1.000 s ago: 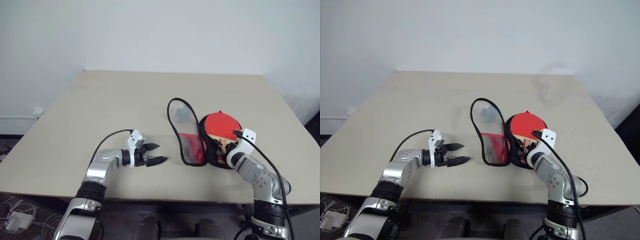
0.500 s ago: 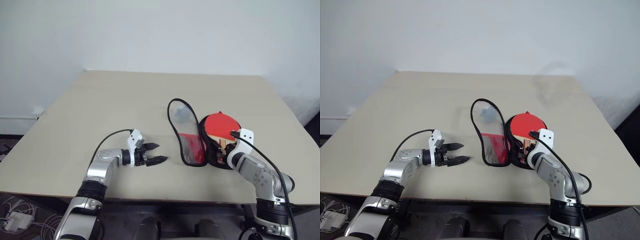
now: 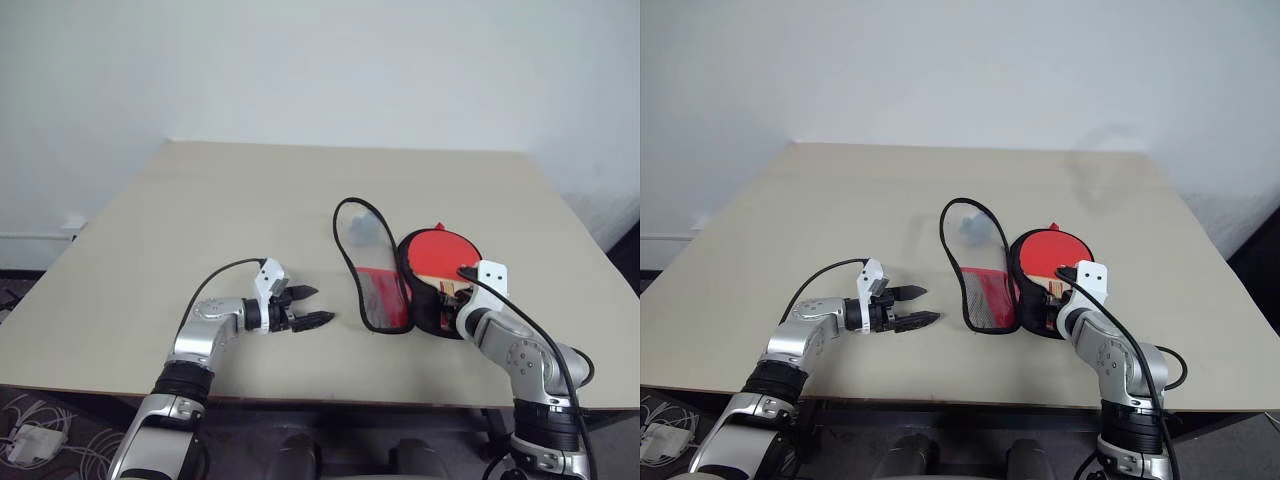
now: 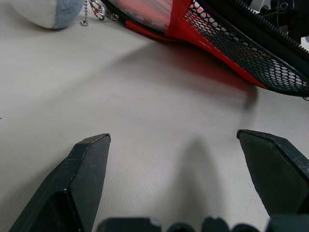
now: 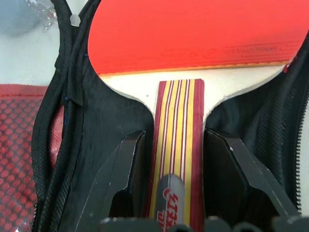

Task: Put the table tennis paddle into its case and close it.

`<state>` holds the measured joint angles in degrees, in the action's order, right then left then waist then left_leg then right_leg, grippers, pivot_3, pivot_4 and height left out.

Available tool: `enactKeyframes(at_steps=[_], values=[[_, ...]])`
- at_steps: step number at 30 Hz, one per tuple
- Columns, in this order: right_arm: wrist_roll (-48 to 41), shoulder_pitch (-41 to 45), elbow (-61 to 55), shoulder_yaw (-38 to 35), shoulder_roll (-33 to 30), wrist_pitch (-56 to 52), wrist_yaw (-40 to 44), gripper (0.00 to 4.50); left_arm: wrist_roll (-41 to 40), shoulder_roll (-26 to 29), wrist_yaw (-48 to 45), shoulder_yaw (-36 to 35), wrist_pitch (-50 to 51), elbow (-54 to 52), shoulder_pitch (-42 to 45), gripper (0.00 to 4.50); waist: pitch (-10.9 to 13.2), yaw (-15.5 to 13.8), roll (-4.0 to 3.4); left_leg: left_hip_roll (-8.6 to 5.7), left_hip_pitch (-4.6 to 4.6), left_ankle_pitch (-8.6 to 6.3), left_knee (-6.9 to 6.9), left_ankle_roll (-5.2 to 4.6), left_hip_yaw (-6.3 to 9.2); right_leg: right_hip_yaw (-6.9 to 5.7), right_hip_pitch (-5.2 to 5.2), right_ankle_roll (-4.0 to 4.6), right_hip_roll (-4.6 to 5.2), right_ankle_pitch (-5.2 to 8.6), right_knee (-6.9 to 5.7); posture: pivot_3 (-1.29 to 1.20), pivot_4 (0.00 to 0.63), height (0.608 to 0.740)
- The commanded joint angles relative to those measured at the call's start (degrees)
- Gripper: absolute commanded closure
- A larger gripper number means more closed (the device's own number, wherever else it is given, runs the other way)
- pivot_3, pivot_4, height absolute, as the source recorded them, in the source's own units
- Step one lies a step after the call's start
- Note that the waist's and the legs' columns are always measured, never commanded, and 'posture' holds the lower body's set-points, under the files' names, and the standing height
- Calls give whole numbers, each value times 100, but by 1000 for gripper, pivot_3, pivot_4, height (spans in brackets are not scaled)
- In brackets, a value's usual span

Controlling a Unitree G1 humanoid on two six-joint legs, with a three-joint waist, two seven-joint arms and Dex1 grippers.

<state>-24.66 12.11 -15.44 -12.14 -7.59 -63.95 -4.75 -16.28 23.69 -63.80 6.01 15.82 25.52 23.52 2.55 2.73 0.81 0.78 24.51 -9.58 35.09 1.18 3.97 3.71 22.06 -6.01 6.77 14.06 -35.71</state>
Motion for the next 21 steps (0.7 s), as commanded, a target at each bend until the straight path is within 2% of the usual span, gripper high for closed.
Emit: enactKeyframes(at_steps=[1,8,11,16,21], values=[[11,-221,-66,0,93,-445,-31,2404,-7,40,0,-72,-18,-139,77,0,0,0,0,0,0,0,0,0,0,0,1,0,0,0,0,0,0,740],[122,-258,-72,71,237,-388,8,2404,2,1,-15,-33,-35,-140,98,0,0,3,0,0,0,0,-3,0,0,0,3,0,0,0,0,0,0,740],[132,-247,-78,42,296,-351,50,1841,21,0,-29,-20,-62,-99,133,0,0,5,0,1,0,0,-5,0,0,0,4,0,0,0,0,0,0,740],[103,-267,-175,-21,245,-442,182,93,25,6,-42,-19,-52,-71,178,0,-5,2,7,2,0,0,-5,1,-1,0,4,0,0,0,0,0,0,740],[-281,-472,-585,-340,117,-264,711,24,-8,19,-67,-36,5,-99,202,0,-4,-6,6,1,2,-1,-6,1,-2,-2,5,0,3,0,1,0,0,740]])
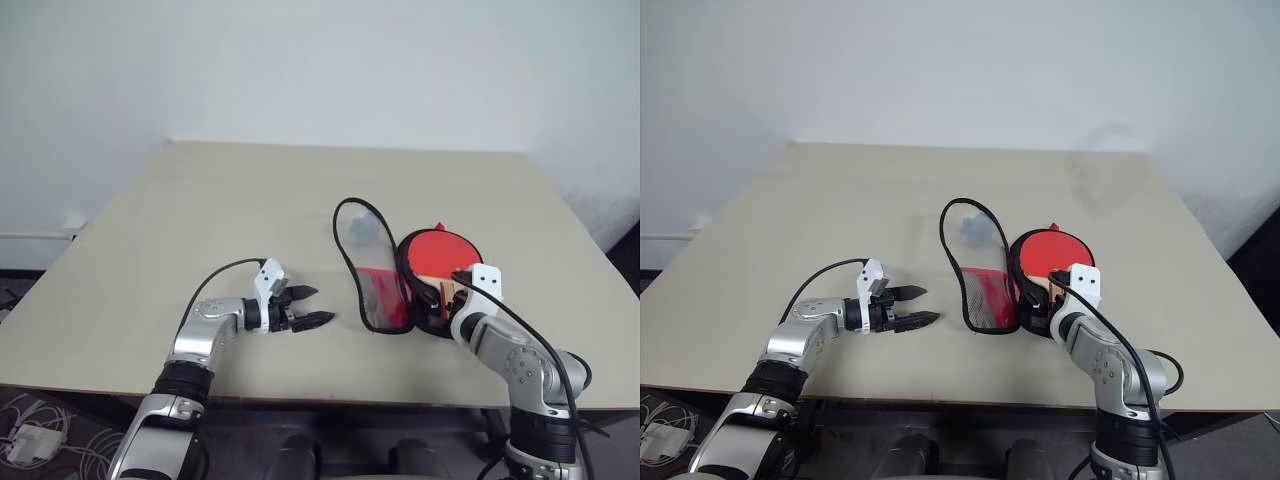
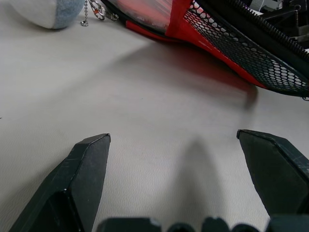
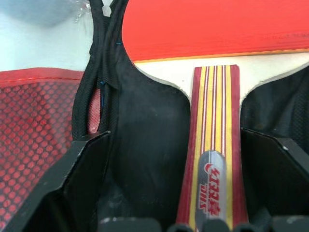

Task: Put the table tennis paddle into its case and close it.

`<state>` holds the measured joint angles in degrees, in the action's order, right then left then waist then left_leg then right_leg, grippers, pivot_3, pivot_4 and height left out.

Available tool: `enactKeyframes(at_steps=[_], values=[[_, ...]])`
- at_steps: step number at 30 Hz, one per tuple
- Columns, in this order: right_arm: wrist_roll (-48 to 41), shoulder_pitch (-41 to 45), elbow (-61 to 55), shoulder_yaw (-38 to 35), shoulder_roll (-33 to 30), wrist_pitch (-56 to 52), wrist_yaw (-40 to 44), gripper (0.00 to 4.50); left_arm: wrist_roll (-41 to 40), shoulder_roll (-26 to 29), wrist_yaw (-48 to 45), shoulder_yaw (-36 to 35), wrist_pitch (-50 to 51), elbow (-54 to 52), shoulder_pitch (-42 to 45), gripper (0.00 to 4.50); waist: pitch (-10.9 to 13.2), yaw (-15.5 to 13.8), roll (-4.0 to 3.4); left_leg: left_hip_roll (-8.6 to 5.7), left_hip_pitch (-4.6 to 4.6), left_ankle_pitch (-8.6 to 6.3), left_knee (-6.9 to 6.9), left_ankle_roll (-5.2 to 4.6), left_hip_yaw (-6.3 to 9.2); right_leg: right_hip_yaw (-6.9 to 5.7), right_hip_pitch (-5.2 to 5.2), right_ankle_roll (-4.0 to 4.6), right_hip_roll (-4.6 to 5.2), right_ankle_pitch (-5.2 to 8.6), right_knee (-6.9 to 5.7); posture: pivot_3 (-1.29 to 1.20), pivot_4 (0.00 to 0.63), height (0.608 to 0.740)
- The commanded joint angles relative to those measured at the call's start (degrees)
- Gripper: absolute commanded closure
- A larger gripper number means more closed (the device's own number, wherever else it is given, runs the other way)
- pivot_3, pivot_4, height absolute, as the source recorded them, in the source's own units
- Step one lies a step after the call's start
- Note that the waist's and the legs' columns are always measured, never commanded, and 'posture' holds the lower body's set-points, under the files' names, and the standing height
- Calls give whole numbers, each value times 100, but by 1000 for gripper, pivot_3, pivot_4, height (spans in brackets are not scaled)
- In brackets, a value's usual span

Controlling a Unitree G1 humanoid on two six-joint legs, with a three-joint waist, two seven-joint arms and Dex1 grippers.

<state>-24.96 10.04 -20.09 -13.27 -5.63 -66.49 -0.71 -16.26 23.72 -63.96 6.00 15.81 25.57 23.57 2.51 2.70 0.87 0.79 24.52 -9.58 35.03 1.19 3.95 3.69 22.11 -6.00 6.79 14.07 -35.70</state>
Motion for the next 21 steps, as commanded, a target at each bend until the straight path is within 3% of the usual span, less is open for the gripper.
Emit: enactKeyframes(at_steps=[1,5,10,21], values=[[-386,-425,-261,-299,-147,90,527,24,-36,19,-61,-54,37,-115,216,0,1,-10,-1,0,2,0,-3,0,0,0,3,0,0,0,0,0,0,740],[-851,-992,-824,-746,-339,1060,1351,24,-185,-27,-11,-218,198,-77,413,0,7,-13,-9,0,11,0,-6,0,0,-1,11,-2,0,2,3,0,0,740],[-1746,-666,-689,-1500,-94,1867,1599,24,-166,-251,257,-284,291,132,806,0,23,8,-33,-1,9,0,-1,0,-5,2,12,-4,1,0,1,0,0,740],[-1906,152,417,-1938,563,3579,774,24,515,-1306,1218,13,-784,947,1706,0,28,-21,-38,-6,11,16,-4,-26,-2,6,10,-22,-2,-5,5,0,0,740]])
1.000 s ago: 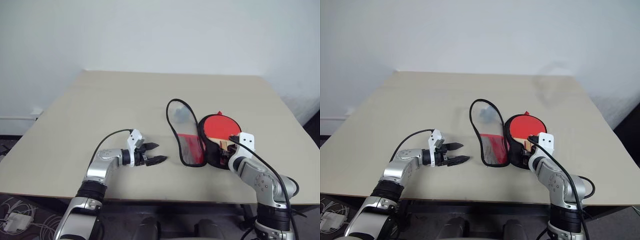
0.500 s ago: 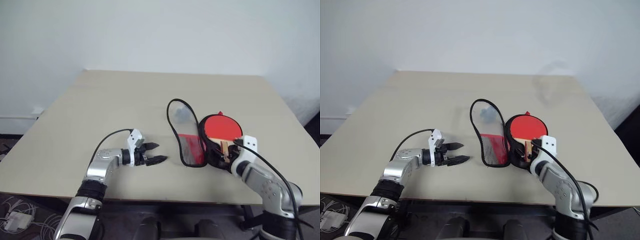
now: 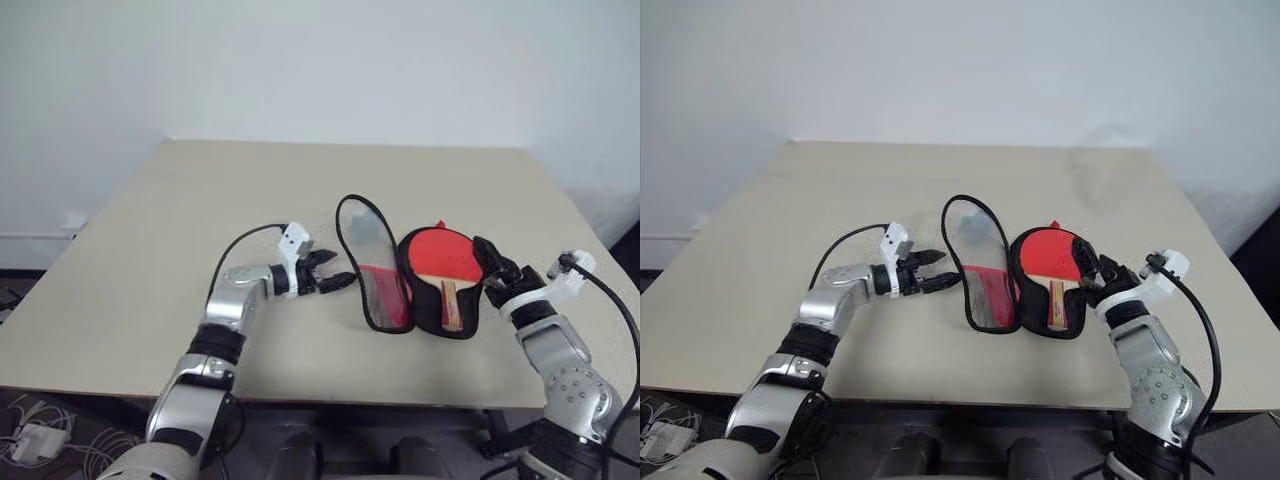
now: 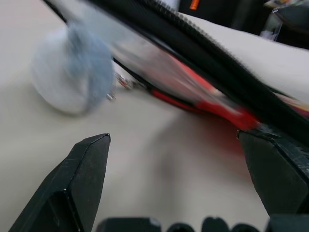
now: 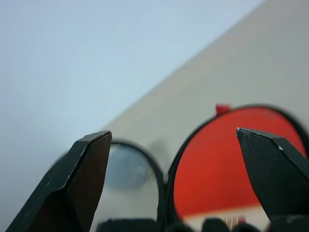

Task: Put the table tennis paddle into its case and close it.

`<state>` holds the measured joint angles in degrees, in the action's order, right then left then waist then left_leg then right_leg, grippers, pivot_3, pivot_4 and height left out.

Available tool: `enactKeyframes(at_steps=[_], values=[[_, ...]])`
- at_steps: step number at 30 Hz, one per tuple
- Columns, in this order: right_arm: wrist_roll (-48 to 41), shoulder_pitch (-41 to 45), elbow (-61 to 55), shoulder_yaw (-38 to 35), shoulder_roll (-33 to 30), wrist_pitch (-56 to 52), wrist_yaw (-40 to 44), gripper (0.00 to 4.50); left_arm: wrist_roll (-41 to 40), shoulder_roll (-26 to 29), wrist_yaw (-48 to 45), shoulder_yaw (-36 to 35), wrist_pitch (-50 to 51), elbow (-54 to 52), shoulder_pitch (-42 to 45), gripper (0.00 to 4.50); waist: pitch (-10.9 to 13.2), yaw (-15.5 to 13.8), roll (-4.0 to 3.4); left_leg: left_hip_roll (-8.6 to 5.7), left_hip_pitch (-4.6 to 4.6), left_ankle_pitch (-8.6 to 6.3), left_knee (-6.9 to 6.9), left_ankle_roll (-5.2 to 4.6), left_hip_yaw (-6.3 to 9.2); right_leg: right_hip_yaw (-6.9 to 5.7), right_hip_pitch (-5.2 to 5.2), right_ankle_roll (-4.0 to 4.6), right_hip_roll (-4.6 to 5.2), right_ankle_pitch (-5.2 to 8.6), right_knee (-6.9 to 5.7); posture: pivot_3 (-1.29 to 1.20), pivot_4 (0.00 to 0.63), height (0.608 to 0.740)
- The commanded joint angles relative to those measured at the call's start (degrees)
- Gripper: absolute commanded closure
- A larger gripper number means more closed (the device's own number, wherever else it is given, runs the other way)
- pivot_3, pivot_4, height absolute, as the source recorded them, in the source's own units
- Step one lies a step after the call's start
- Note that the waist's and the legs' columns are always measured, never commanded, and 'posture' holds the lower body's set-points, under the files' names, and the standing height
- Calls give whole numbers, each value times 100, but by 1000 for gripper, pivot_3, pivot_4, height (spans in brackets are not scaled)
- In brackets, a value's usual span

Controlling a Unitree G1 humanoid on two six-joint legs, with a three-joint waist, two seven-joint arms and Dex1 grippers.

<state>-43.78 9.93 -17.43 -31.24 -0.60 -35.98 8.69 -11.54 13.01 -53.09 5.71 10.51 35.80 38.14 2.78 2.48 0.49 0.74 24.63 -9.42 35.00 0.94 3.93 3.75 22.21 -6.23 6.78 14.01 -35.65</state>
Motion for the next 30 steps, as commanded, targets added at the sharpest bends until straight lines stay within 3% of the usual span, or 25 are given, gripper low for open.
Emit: enactKeyframes(at_steps=[1,13,17,24,30], values=[[55,154,253,-95,66,653,-193,24,66,-345,191,57,-278,-67,278,0,0,0,0,0,1,0,-1,-1,-1,1,-1,0,-1,0,0,0,0,740],[362,196,943,-1,-21,1551,-644,24,230,-1314,739,319,50,-220,273,0,12,27,-25,0,0,1,-5,-2,-2,10,-2,1,-5,1,-3,0,0,740],[425,175,1030,-12,-47,1773,-809,24,-46,-1369,955,96,949,-459,280,0,13,29,-25,0,0,1,-4,-2,-2,9,-2,7,-5,4,-3,0,0,740],[392,227,1176,-140,-318,1921,-1000,24,-781,-1110,1258,-553,3377,-569,580,0,15,40,-30,0,0,1,-4,-3,0,9,-3,7,-6,4,-4,0,0,740],[393,264,1263,113,-321,1665,-998,24,-1133,-1362,1509,-977,4114,33,1075,0,15,35,-29,-2,-1,2,0,-3,2,7,-6,1,-6,2,-3,0,0,740]])
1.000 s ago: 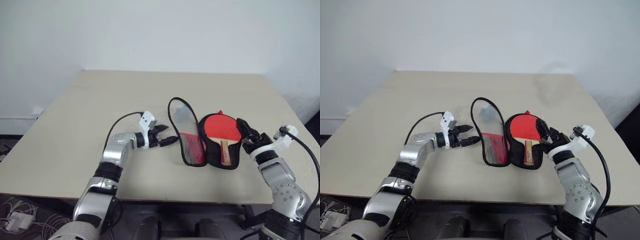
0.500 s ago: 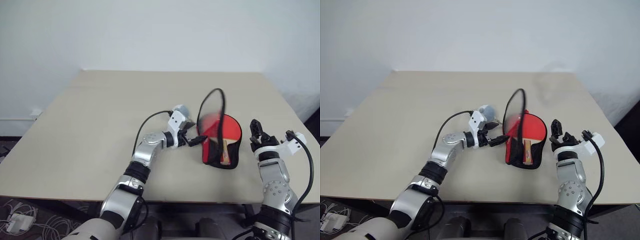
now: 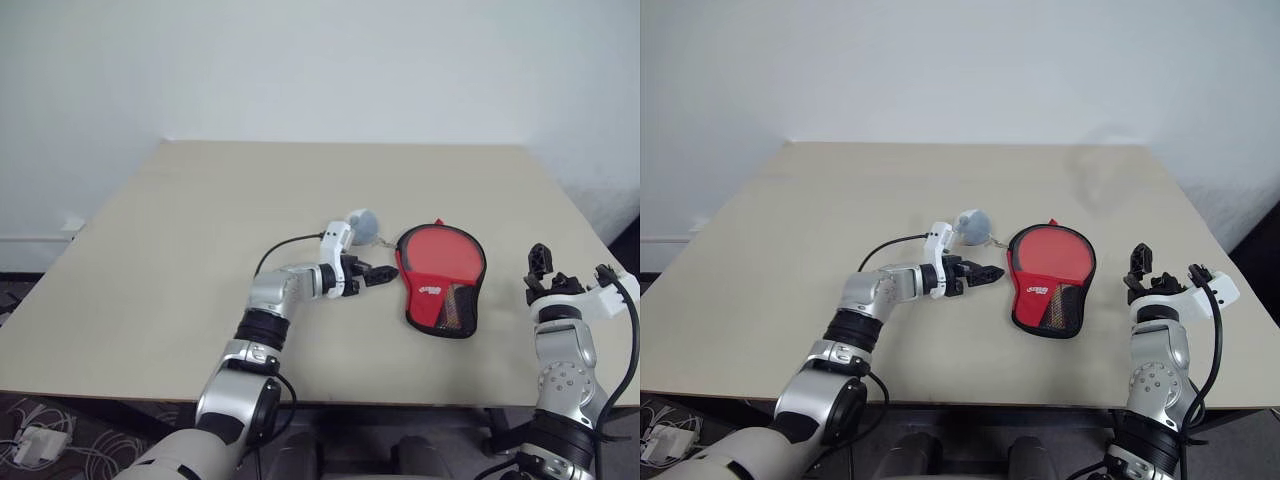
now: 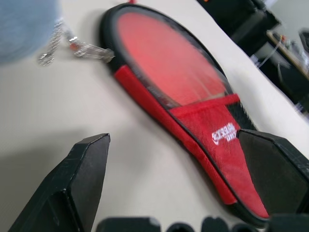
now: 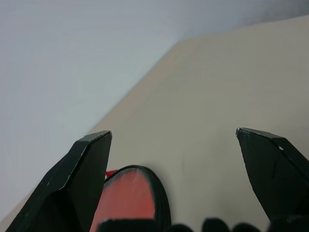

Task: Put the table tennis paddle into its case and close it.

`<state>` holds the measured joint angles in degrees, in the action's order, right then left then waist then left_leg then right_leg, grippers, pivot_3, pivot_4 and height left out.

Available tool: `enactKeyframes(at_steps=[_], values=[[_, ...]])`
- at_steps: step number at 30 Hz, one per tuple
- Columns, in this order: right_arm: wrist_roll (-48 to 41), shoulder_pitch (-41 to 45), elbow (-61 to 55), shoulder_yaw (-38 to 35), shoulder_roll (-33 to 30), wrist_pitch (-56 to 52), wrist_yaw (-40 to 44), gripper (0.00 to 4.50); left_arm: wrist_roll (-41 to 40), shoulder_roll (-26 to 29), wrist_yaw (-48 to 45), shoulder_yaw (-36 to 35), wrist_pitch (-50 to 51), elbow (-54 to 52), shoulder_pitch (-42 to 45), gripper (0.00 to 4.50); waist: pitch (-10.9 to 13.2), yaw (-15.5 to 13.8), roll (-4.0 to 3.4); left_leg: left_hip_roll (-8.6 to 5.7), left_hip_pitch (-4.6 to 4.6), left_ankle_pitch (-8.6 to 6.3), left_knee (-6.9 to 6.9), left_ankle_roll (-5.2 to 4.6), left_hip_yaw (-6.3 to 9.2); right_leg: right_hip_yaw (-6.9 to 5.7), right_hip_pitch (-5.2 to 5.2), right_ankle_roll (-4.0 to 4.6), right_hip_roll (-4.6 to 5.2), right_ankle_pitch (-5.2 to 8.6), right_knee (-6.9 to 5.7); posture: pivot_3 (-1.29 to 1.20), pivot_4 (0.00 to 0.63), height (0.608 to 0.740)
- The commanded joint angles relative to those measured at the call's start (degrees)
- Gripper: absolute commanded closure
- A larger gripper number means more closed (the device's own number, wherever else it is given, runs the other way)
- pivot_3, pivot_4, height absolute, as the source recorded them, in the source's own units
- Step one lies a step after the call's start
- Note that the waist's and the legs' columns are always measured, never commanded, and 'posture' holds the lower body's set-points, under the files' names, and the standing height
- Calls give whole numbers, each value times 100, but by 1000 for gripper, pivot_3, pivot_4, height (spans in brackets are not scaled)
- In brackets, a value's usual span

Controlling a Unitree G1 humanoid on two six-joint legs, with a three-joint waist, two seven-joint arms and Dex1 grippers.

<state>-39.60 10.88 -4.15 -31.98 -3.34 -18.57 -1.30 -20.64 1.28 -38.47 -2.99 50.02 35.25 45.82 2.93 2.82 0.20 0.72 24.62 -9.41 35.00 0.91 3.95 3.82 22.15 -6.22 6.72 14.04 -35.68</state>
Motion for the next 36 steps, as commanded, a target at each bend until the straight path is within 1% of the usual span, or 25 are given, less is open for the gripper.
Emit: enactKeyframes(at_steps=[1,4,7,9,12,15,19,21,23,25,30,32,34,35,36], values=[[37,185,-37,285,-88,-145,8,24,-252,-275,21,-103,196,160,380,0,0,1,0,0,0,0,1,0,-1,1,0,0,1,0,1,0,0,740],[166,219,87,532,-290,-378,110,24,-208,-497,46,-40,259,430,556,0,1,2,1,-1,0,0,1,0,-1,1,-3,1,1,0,1,0,0,740],[422,237,254,736,-733,-431,399,24,-86,-671,40,126,311,569,617,0,1,5,0,-2,0,0,0,0,-2,2,-1,2,1,1,1,0,0,740],[503,330,419,690,-1008,-390,485,24,65,-742,56,346,394,666,607,0,1,5,0,-2,0,0,-1,0,-2,3,-1,2,1,2,2,0,0,740],[467,495,671,499,-1290,-383,492,24,158,-755,-209,805,755,660,525,0,1,6,0,-2,0,0,0,0,-3,4,-1,4,0,3,0,0,0,740],[513,508,689,457,-1386,-357,535,24,113,-806,-305,936,927,498,420,0,1,7,0,-2,-6,0,1,1,-1,3,-8,10,0,6,0,0,0,740],[570,430,627,395,-1321,-274,468,24,-175,-969,-220,573,1251,483,450,0,1,-9,0,-4,-4,0,6,1,-1,3,-10,10,2,7,1,0,0,740],[577,379,607,374,-1261,-241,420,24,-314,-996,-366,535,1398,336,431,0,1,-7,1,-4,-3,0,9,1,0,3,-11,8,2,8,2,0,0,740],[633,324,589,402,-1226,-225,394,0,-382,-1011,-346,506,1536,239,399,402,2,1,1,-4,-3,0,10,0,0,4,-12,7,2,7,2,0,0,740],[661,296,557,418,-1201,-220,380,0,-452,-1010,-330,491,1654,163,354,969,2,2,-1,-4,-3,0,10,1,0,4,-10,5,2,6,0,0,0,740],[679,337,611,307,-1203,-167,279,0,-541,-1035,-84,308,1879,161,273,2760,2,10,-2,-4,-5,0,13,1,-1,4,-12,6,2,6,-2,0,0,740],[721,360,673,294,-1235,-160,256,0,-600,-1069,37,144,1944,190,267,3509,2,9,-2,-4,-5,0,14,1,0,4,-11,8,2,7,-4,0,0,740],[766,396,739,283,-1249,-143,219,0,-708,-1099,152,-53,2046,233,263,4167,3,10,-2,-4,-4,0,15,1,0,4,-11,7,1,6,-4,0,0,740],[799,417,768,283,-1256,-133,196,0,-744,-1094,176,-80,2120,233,252,4459,3,10,-2,-4,-4,0,15,1,0,5,-11,7,1,6,-3,0,0,740],[824,434,788,282,-1260,-122,180,0,-764,-1090,185,-78,2166,211,229,4459,3,10,-2,-4,-5,0,15,1,0,5,-11,7,1,6,-3,0,0,740]])
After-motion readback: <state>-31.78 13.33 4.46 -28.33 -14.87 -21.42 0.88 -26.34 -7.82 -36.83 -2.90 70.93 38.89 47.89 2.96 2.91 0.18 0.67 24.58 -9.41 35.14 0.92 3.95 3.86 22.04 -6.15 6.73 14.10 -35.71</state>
